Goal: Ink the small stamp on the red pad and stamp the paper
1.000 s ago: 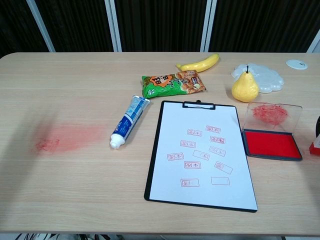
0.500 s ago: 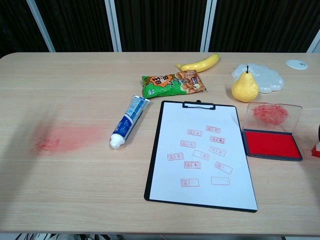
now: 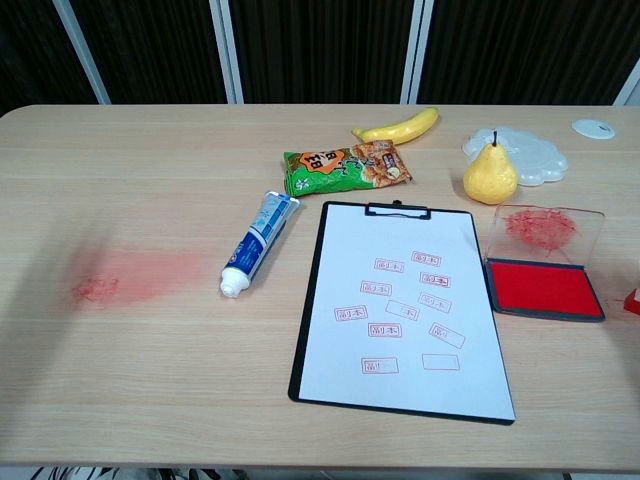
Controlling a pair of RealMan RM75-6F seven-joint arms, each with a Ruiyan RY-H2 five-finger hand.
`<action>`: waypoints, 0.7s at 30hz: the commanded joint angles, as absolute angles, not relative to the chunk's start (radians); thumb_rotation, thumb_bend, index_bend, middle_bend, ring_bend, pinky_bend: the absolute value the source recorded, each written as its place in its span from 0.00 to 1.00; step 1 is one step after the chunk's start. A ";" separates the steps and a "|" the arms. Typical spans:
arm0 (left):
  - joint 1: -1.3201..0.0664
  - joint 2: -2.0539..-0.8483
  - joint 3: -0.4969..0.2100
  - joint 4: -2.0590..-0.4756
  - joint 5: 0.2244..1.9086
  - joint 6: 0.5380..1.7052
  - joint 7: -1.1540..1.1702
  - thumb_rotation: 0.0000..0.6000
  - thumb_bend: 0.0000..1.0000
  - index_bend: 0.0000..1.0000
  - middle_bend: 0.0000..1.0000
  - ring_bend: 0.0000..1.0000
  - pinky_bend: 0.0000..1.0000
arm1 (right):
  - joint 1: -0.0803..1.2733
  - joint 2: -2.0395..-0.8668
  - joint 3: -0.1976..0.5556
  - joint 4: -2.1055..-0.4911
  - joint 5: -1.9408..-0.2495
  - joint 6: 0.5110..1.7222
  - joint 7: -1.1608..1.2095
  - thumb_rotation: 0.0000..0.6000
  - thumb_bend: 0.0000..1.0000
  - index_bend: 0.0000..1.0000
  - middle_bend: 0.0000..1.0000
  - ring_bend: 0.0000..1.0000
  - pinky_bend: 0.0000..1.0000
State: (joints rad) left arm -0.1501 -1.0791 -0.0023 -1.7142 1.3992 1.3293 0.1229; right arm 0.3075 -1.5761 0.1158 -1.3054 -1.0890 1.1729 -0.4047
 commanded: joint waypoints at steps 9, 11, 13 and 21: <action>-0.150 -1.077 -0.002 -1.717 1.399 1.327 0.123 1.00 0.02 0.00 0.00 0.00 0.00 | 0.309 -1.575 0.119 -1.302 -1.086 1.165 -0.411 1.00 0.40 0.68 0.61 0.73 0.77; -0.150 -1.077 -0.002 -1.716 1.400 1.327 0.124 1.00 0.02 0.00 0.00 0.00 0.00 | 0.310 -1.572 0.119 -1.306 -1.080 1.159 -0.414 1.00 0.41 0.66 0.60 0.73 0.77; -0.150 -1.076 -0.002 -1.717 1.399 1.326 0.124 1.00 0.02 0.00 0.00 0.00 0.00 | 0.310 -1.569 0.120 -1.310 -1.077 1.156 -0.418 1.00 0.41 0.65 0.59 0.73 0.77; -0.149 -1.075 -0.002 -1.718 1.399 1.326 0.125 1.00 0.02 0.00 0.00 0.00 0.00 | 0.312 -1.564 0.120 -1.319 -1.070 1.149 -0.429 1.00 0.42 0.60 0.55 0.73 0.77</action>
